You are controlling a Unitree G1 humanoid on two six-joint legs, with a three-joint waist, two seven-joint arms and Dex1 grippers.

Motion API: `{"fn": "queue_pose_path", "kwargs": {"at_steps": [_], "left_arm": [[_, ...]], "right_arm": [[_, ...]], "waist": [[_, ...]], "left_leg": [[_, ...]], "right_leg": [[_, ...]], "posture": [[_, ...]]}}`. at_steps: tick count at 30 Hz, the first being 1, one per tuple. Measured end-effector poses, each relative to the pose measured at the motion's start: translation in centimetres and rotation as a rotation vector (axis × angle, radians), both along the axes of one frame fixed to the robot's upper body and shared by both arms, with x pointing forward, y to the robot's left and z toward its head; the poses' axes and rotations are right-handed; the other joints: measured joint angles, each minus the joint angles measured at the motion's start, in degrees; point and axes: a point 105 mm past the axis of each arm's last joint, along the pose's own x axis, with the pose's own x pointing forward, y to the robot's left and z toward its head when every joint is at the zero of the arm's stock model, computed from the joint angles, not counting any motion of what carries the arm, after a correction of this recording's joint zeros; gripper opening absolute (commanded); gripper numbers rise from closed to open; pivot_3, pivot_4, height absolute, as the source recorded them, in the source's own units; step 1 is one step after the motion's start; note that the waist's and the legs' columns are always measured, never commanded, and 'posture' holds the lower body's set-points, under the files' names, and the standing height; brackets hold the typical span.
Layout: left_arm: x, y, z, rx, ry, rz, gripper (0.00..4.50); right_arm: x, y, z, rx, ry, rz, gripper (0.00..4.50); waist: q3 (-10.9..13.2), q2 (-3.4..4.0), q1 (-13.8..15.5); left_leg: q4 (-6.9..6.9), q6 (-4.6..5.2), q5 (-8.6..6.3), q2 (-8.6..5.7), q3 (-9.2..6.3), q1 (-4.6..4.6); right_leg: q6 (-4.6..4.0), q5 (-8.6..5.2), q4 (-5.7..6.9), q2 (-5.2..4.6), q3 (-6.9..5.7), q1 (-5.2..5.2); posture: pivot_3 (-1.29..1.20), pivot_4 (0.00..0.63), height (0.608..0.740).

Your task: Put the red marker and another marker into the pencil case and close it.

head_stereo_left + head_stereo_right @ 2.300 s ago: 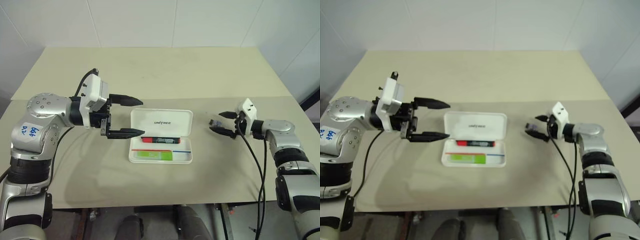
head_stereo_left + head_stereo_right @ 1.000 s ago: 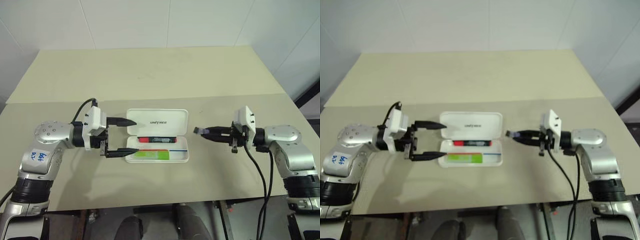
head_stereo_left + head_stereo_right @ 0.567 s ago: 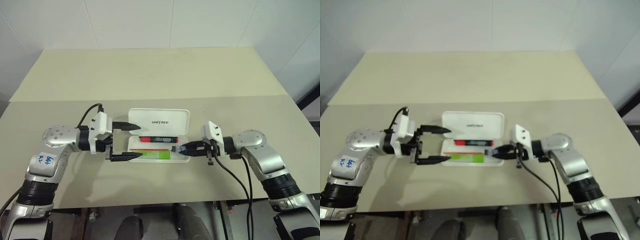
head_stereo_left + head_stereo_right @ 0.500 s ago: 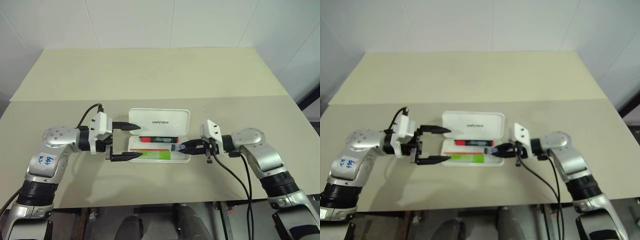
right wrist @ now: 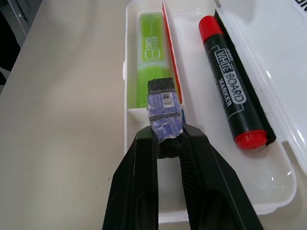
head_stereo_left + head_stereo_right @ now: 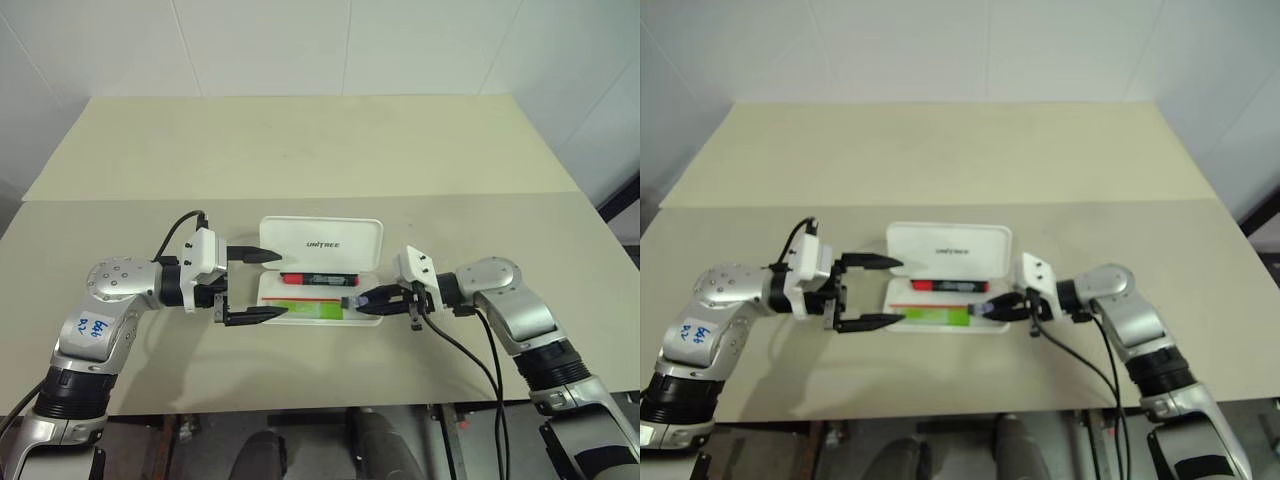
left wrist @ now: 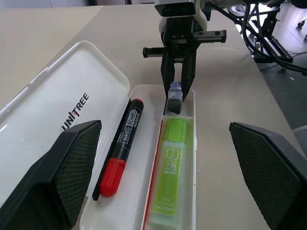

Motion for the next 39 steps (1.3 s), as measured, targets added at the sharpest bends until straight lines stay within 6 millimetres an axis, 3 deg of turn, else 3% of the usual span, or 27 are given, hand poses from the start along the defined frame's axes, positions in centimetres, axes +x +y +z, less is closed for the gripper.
{"fn": "queue_pose_path", "kwargs": {"at_steps": [10,22,26,29,33,37,39], "left_arm": [[0.0,0.0,0.0,0.0,-0.001,0.001,4.5],[0.1,0.0,0.4,0.0,-0.02,-0.006,4.5],[0.2,0.0,0.4,0.0,-0.026,-0.007,4.5],[0.2,0.0,0.5,-0.002,-0.029,-0.003,4.5],[0.2,0.9,0.4,-0.009,-0.036,0.033,4.5],[0.1,1.7,-0.1,-0.019,-0.024,0.072,4.5],[0.2,2.4,-0.3,-0.028,-0.026,0.102,4.5]], "right_arm": [[0.1,-0.8,-0.4,-0.021,-0.001,-0.012,0.33],[0.0,-0.7,-0.2,-0.015,0.004,0.003,4.47],[-0.1,-0.3,0.7,0.02,0.003,0.014,4.47],[-0.6,0.0,3.2,0.096,-0.042,0.033,4.47],[-1.3,-1.9,5.9,0.163,-0.113,-0.03,4.47],[-1.4,-3.5,7.0,0.235,-0.161,-0.134,4.47],[-1.6,-5.3,7.7,0.256,-0.195,-0.205,4.47]], "waist": [[0.0,0.0,0.0],[0.0,0.0,0.0],[0.0,0.0,0.0],[0.0,0.0,0.1],[0.0,0.0,0.3],[0.0,0.0,0.9],[0.0,0.0,1.1]], "left_leg": [[0.0,0.0,0.0,0.0,0.01,0.02],[0.03,0.0,0.0,0.0,0.0,0.05],[0.02,0.0,0.0,0.01,-0.02,0.02],[-0.02,0.0,0.0,0.01,-0.18,0.0],[-0.07,0.02,-0.02,0.01,-0.49,-0.01],[-0.09,0.02,-0.03,0.0,-0.46,-0.03],[-0.14,0.02,-0.03,0.01,-0.45,-0.03]], "right_leg": [[-0.01,0.0,0.0,0.0,0.0,0.0],[-0.01,0.0,0.02,0.01,0.01,0.03],[-0.01,0.0,0.01,0.0,0.01,0.0],[-0.01,0.0,0.01,0.0,-0.01,0.0],[0.0,0.0,-0.03,-0.02,-0.03,0.03],[0.0,0.0,-0.24,-0.02,-0.02,0.02],[0.0,0.0,-0.27,-0.01,-0.02,0.01]], "posture": [[0.0,0.15,0.74],[0.0,0.15,0.74],[0.0,0.15,0.74],[0.0,0.15,0.74],[0.0,0.15,0.74],[0.0,0.15,0.74],[0.0,0.15,0.74]]}}
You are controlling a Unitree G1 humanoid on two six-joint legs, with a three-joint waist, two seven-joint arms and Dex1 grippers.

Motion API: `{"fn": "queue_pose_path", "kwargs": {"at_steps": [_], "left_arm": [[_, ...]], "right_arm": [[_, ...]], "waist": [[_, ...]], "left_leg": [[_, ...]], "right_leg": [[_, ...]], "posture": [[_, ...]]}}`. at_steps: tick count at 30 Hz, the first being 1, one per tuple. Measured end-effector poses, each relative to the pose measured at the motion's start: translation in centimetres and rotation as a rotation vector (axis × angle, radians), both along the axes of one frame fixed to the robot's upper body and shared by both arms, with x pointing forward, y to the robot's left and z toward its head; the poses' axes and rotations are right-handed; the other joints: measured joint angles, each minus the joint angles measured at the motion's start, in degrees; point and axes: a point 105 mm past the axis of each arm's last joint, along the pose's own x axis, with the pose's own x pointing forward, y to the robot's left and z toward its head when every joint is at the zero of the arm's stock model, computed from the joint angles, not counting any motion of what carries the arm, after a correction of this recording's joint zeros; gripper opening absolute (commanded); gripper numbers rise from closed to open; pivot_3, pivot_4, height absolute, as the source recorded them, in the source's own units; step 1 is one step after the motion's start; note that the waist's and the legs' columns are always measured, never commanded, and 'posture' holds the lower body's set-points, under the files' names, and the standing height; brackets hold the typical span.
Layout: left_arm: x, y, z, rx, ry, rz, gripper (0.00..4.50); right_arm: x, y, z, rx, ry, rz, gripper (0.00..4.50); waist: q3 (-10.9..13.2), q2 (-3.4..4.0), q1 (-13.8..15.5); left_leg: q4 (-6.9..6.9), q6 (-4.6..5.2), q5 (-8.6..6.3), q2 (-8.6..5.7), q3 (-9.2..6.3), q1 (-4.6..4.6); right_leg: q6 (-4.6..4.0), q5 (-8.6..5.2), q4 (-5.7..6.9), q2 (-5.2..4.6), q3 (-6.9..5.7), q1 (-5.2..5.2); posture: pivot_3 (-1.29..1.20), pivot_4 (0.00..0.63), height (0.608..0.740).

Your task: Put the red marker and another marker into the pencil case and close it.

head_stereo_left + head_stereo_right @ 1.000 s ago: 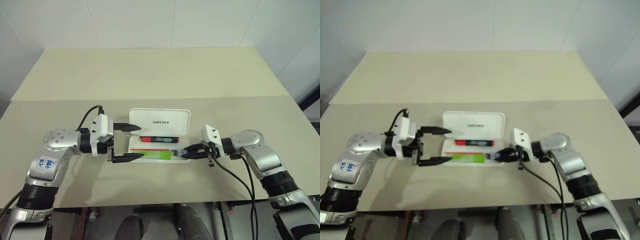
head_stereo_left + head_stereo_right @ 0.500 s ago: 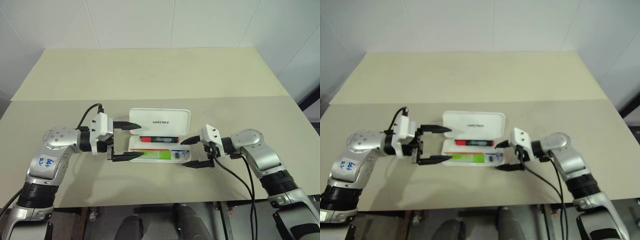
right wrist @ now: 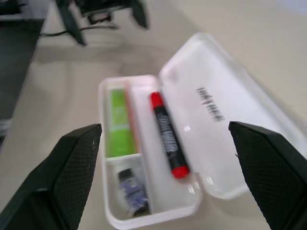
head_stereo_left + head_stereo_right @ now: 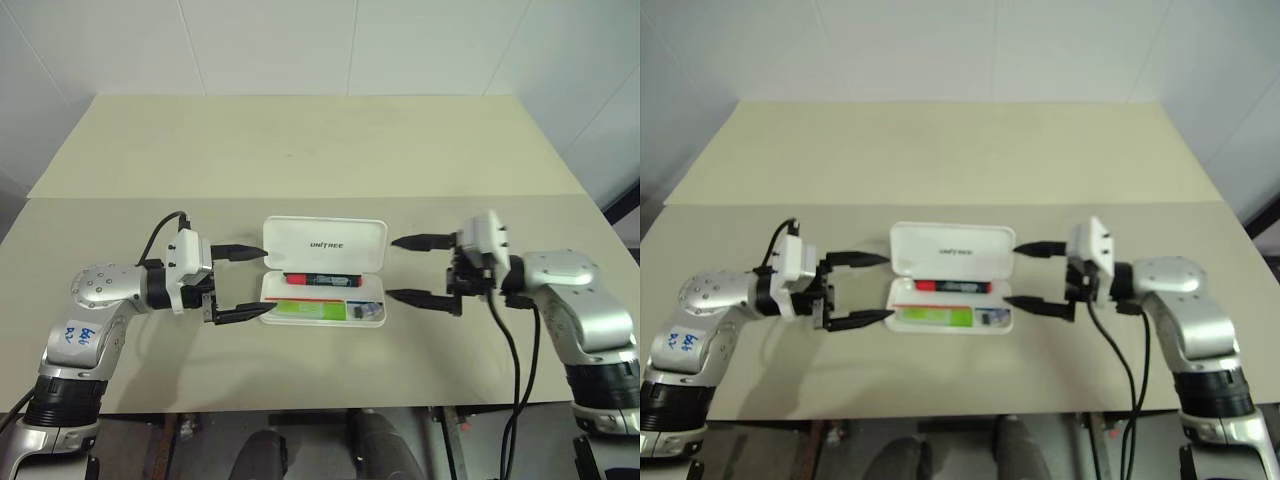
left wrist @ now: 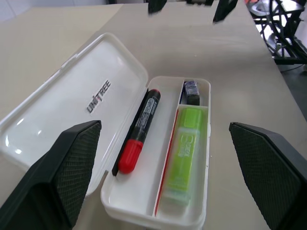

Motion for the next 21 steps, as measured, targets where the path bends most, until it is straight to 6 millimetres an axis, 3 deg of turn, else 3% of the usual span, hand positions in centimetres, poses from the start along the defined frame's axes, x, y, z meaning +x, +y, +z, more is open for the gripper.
{"fn": "queue_pose_path", "kwargs": {"at_steps": [4,8,11,12,17,21], "left_arm": [[0.5,1.3,0.3,-0.02,-0.028,0.053,4.5],[1.0,2.1,-0.1,-0.03,-0.017,0.08,4.5],[1.3,2.4,-0.2,-0.033,-0.015,0.091,4.5],[1.3,2.4,-0.2,-0.033,-0.017,0.089,4.08],[1.2,2.3,0.0,-0.046,-0.015,0.083,2.89],[1.3,2.4,0.2,-0.065,-0.013,0.093,1.45]], "right_arm": [[-0.7,-3.0,-0.3,-0.06,-0.047,-0.076,4.47],[-1.2,-3.9,-1.5,-0.093,-0.044,-0.076,4.47],[-1.3,-4.1,-1.3,-0.101,-0.054,-0.075,4.47],[-1.3,-4.2,-1.2,-0.104,-0.056,-0.078,4.5],[-1.3,-4.2,-1.3,-0.112,-0.066,-0.086,4.5],[-1.2,-4.3,-1.3,-0.111,-0.071,-0.093,4.5]], "waist": [[0.0,0.0,0.3],[0.0,0.0,0.2],[0.0,0.0,0.0],[0.0,0.0,0.0],[0.0,0.0,0.2],[0.0,0.0,0.2]], "left_leg": [[-0.01,0.0,0.0,0.01,0.35,0.05],[0.02,0.01,0.0,0.0,0.46,0.07],[0.01,0.01,0.0,0.02,0.51,0.1],[0.0,0.01,0.0,0.02,0.5,0.1],[0.0,0.01,0.0,0.01,0.49,0.08],[0.0,0.01,0.0,0.01,0.49,0.08]], "right_leg": [[-0.01,0.0,-0.1,0.01,-0.11,0.15],[0.01,0.01,-0.07,0.0,-0.03,0.16],[0.02,0.01,-0.06,0.02,0.0,0.15],[0.02,0.01,-0.06,0.02,0.0,0.15],[0.02,0.01,-0.07,0.0,-0.01,0.15],[0.02,0.01,-0.07,0.0,0.0,0.15]], "posture": [[0.0,0.15,0.74],[0.0,0.15,0.74],[0.0,0.15,0.74],[0.0,0.15,0.74],[0.0,0.15,0.74],[0.0,0.15,0.74]]}}
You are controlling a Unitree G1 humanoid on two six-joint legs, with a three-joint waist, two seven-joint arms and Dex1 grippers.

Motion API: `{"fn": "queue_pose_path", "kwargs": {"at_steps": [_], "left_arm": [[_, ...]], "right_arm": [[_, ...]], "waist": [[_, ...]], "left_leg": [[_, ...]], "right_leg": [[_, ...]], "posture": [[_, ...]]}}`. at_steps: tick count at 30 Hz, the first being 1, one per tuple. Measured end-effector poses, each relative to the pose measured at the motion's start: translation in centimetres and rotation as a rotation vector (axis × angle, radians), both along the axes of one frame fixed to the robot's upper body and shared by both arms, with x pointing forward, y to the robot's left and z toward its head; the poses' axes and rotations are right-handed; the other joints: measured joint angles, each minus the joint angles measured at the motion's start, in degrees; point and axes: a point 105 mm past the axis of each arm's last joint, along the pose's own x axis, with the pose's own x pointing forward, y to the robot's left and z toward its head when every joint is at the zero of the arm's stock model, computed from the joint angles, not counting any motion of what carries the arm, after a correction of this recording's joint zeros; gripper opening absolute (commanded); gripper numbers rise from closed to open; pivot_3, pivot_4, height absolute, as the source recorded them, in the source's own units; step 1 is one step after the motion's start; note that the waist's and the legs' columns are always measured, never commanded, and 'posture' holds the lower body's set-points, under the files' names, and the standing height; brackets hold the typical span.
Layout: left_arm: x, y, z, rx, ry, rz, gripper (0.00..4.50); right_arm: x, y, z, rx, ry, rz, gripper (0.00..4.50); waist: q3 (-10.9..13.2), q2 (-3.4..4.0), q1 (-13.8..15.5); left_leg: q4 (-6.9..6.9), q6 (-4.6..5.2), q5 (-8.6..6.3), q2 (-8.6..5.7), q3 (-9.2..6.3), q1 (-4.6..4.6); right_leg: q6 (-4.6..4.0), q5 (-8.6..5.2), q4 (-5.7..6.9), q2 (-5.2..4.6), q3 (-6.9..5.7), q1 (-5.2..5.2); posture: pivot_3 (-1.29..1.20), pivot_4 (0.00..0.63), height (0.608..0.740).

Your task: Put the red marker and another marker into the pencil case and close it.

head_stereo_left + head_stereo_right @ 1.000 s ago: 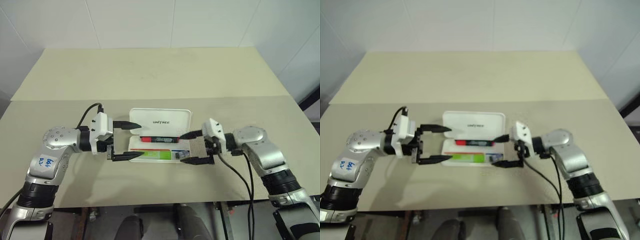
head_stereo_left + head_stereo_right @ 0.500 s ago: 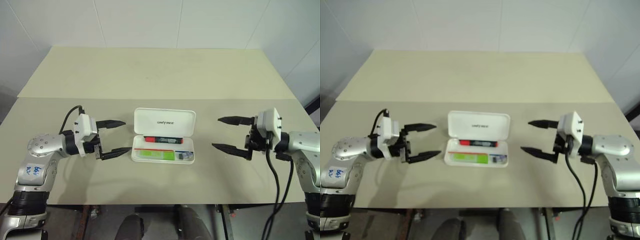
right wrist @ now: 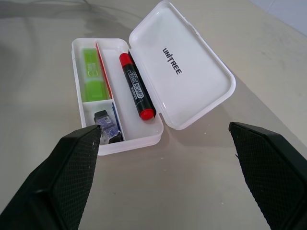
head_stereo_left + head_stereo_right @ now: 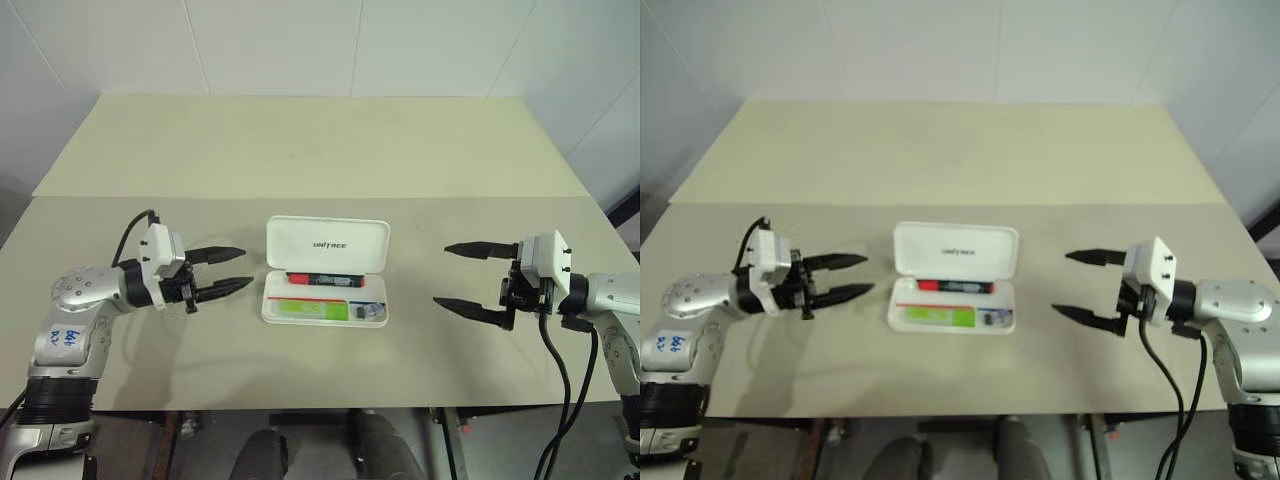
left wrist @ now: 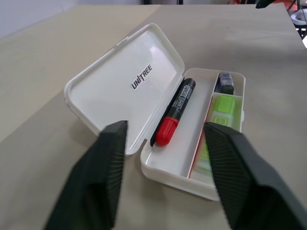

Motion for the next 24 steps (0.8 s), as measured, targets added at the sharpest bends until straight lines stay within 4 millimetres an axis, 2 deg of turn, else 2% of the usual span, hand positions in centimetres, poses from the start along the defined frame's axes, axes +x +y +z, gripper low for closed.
{"fn": "queue_pose_path", "kwargs": {"at_steps": [4,13,18,21,24], "left_arm": [[0.2,0.0,0.4,-0.038,-0.016,0.016,0.04],[1.7,-0.3,2.1,-0.161,-0.081,0.106,0.04],[4.8,0.3,4.6,-0.261,-0.159,0.287,0.04],[6.9,0.3,4.5,-0.272,-0.148,0.372,0.04],[8.1,-0.7,3.6,-0.265,-0.108,0.383,0.04]], "right_arm": [[0.1,0.0,0.0,-0.003,-0.002,-0.005,4.5],[0.3,0.3,-0.1,-0.018,-0.002,-0.003,4.5],[0.3,0.3,-0.2,-0.023,-0.003,-0.006,4.5],[0.4,0.6,-0.3,-0.026,-0.002,0.003,4.5],[0.5,0.8,-0.5,-0.029,0.003,0.005,4.5]], "waist": [[0.0,0.0,0.0],[0.0,0.0,0.1],[0.0,0.0,0.2],[0.0,0.0,0.2],[0.0,0.0,0.1]], "left_leg": [[0.0,0.0,0.0,0.01,0.0,0.0],[0.01,0.0,0.0,0.0,-0.01,0.0],[0.11,0.0,0.0,-0.04,-0.04,0.0],[0.14,0.0,0.0,-0.08,-0.02,-0.01],[0.12,0.0,0.0,-0.08,-0.01,-0.05]], "right_leg": [[0.0,0.0,0.0,0.0,0.0,0.0],[0.02,0.01,0.01,0.0,0.0,0.0],[0.07,0.04,0.03,0.0,-0.01,0.05],[0.13,0.07,0.0,0.0,0.0,0.06],[0.14,0.08,0.0,0.0,0.0,0.03]], "posture": [[0.0,0.15,0.74],[0.0,0.15,0.74],[0.0,0.15,0.74],[0.0,0.15,0.74],[0.0,0.15,0.74]]}}
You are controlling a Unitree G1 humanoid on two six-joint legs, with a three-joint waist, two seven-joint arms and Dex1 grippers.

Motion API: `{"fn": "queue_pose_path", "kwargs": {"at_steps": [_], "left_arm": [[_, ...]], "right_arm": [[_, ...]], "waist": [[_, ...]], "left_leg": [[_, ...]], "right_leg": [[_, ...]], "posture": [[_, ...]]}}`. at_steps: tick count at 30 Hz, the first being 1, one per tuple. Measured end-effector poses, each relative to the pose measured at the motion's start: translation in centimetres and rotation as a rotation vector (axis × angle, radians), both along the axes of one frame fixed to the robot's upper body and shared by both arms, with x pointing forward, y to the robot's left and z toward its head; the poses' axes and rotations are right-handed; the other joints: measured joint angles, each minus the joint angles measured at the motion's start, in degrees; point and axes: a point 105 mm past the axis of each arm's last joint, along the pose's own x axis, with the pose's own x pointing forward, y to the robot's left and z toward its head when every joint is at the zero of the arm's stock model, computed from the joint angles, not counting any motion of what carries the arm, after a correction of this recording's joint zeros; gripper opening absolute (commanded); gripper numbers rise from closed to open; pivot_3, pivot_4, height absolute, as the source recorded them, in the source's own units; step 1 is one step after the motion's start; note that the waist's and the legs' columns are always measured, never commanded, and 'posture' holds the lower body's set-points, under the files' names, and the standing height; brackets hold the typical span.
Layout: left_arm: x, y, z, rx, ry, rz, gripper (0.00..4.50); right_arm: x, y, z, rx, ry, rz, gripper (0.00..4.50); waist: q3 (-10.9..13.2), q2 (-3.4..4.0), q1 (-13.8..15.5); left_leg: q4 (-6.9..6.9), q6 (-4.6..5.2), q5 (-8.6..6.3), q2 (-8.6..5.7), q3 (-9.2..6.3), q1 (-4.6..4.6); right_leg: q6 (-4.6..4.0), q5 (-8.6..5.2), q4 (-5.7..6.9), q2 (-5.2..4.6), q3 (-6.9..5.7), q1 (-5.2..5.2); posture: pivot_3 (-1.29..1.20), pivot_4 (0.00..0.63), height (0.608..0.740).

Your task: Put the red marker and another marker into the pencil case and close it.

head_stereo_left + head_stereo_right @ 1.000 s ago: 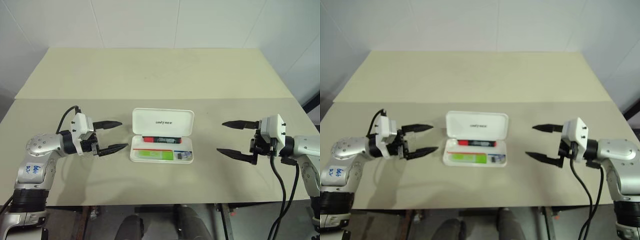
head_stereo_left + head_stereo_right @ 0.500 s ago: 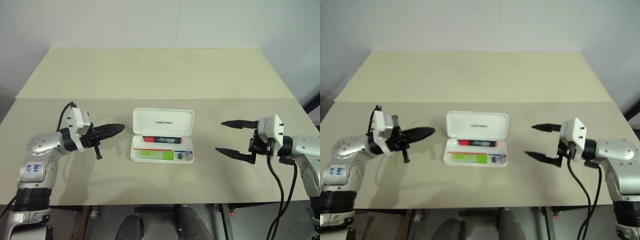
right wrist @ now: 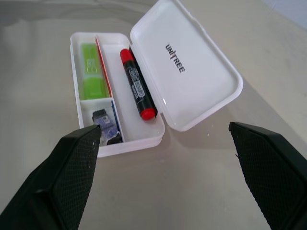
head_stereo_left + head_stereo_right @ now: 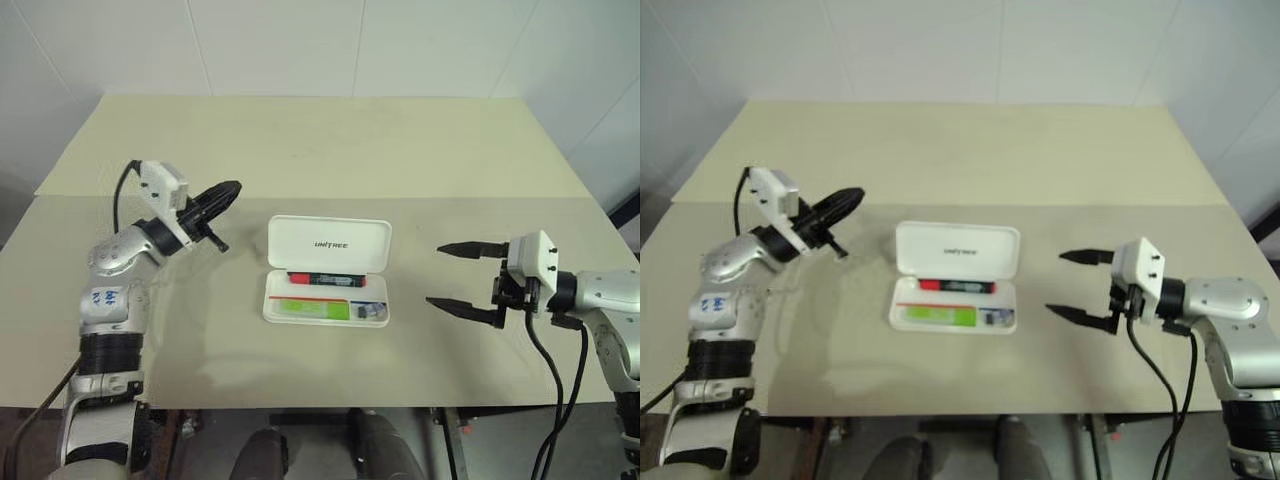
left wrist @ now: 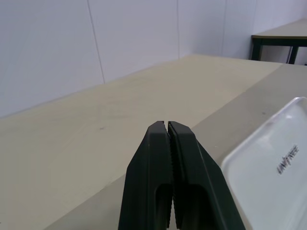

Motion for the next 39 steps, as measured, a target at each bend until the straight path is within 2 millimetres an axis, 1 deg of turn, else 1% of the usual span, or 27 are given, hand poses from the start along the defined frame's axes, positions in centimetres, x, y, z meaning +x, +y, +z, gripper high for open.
{"fn": "queue_pose_path", "kwargs": {"at_steps": [2,4,9,11,12,15,18,21,26,31,35,37,39], "left_arm": [[0.7,-0.8,-0.7,0.02,0.034,-0.001,0.04],[1.3,-1.4,-1.9,0.048,0.087,-0.005,0.04],[2.0,-2.6,-4.3,0.071,0.201,-0.033,0.04],[2.1,-3.1,-4.9,0.075,0.231,-0.054,0.04],[2.0,-3.3,-5.0,0.079,0.236,-0.069,0.04],[2.0,-3.7,-4.6,0.085,0.223,-0.096,0.04],[2.3,-3.6,-4.2,0.079,0.22,-0.098,0.04],[2.2,-3.8,-3.8,0.084,0.197,-0.122,0.04],[1.3,-4.4,-3.1,0.11,0.146,-0.22,0.04],[-0.9,-4.8,-2.5,0.191,0.101,-0.37,0.04],[-2.7,-5.6,-3.0,0.271,0.095,-0.508,0.04],[-3.4,-6.0,-3.5,0.343,0.106,-0.564,0.04],[-4.0,-6.2,-4.4,0.429,0.135,-0.606,0.04]], "right_arm": [[0.1,0.0,0.0,0.003,-0.004,-0.004,4.5],[0.1,0.1,0.1,0.008,-0.008,-0.01,4.5],[0.1,0.2,0.1,0.014,-0.017,-0.02,4.5],[0.0,0.4,0.1,0.016,-0.021,-0.018,4.5],[-0.1,0.5,0.1,0.017,-0.025,-0.019,4.5],[-0.1,0.4,-0.1,0.019,-0.022,-0.027,4.5],[-0.2,0.4,-0.3,0.026,-0.015,-0.037,4.5],[-0.2,0.4,-0.5,0.031,-0.016,-0.04,4.5],[-0.2,0.4,-0.5,0.036,-0.025,-0.041,4.5],[-0.3,0.4,-0.7,0.043,-0.019,-0.047,4.5],[-0.2,0.4,-0.7,0.045,-0.02,-0.049,4.5],[-0.2,0.4,-0.7,0.046,-0.021,-0.05,4.5],[-0.2,0.5,-0.7,0.049,-0.022,-0.052,4.5]], "waist": [[0.0,0.0,0.0],[0.0,0.0,0.0],[0.0,0.0,0.0],[0.0,0.0,0.1],[0.0,0.0,0.1],[0.0,0.0,0.1],[0.0,0.0,0.0],[0.0,0.0,0.0],[0.0,0.0,0.0],[0.0,0.0,0.0],[0.0,0.0,0.0],[0.0,0.0,0.0],[0.0,0.0,0.0]], "left_leg": [[-0.02,0.0,0.0,0.0,0.01,-0.01],[-0.02,0.0,0.0,0.0,0.0,-0.01],[-0.01,0.0,0.0,0.0,0.0,0.0],[0.0,0.01,0.0,0.0,0.0,-0.01],[0.0,0.0,0.0,-0.01,0.0,-0.01],[0.0,0.01,0.0,0.0,0.0,-0.01],[0.0,0.0,0.0,0.0,0.01,0.0],[0.0,0.01,0.0,0.0,0.01,-0.01],[0.0,0.0,0.0,-0.01,0.01,-0.01],[-0.02,0.01,0.0,0.0,0.01,-0.02],[0.02,0.01,0.0,-0.01,0.02,-0.02],[0.03,0.01,0.0,-0.01,0.01,0.0],[0.04,0.01,0.0,-0.01,0.02,0.0]], "right_leg": [[0.0,0.0,0.0,0.01,0.0,-0.01],[0.0,0.0,-0.01,0.01,0.0,-0.01],[0.01,0.0,-0.03,0.0,0.0,-0.01],[0.0,0.0,-0.03,0.01,0.0,-0.01],[0.01,0.0,-0.02,0.01,0.01,-0.01],[0.01,0.0,-0.03,0.0,0.01,-0.01],[0.01,0.0,-0.03,0.01,0.02,-0.01],[0.01,0.0,-0.02,0.01,0.01,-0.01],[0.01,0.0,-0.02,0.01,0.02,-0.01],[0.01,0.0,0.0,0.0,0.02,0.0],[0.01,0.0,-0.03,0.01,0.03,0.0],[0.0,0.0,-0.02,0.01,0.03,0.0],[0.0,0.0,-0.02,0.02,0.04,0.0]], "posture": [[0.0,0.15,0.74],[0.0,0.15,0.74],[0.0,0.15,0.74],[0.0,0.15,0.74],[0.0,0.15,0.74],[0.0,0.15,0.74],[0.0,0.15,0.74],[0.0,0.15,0.74],[0.0,0.15,0.74],[0.0,0.15,0.74],[0.0,0.15,0.74],[0.0,0.15,0.74],[0.0,0.15,0.74]]}}
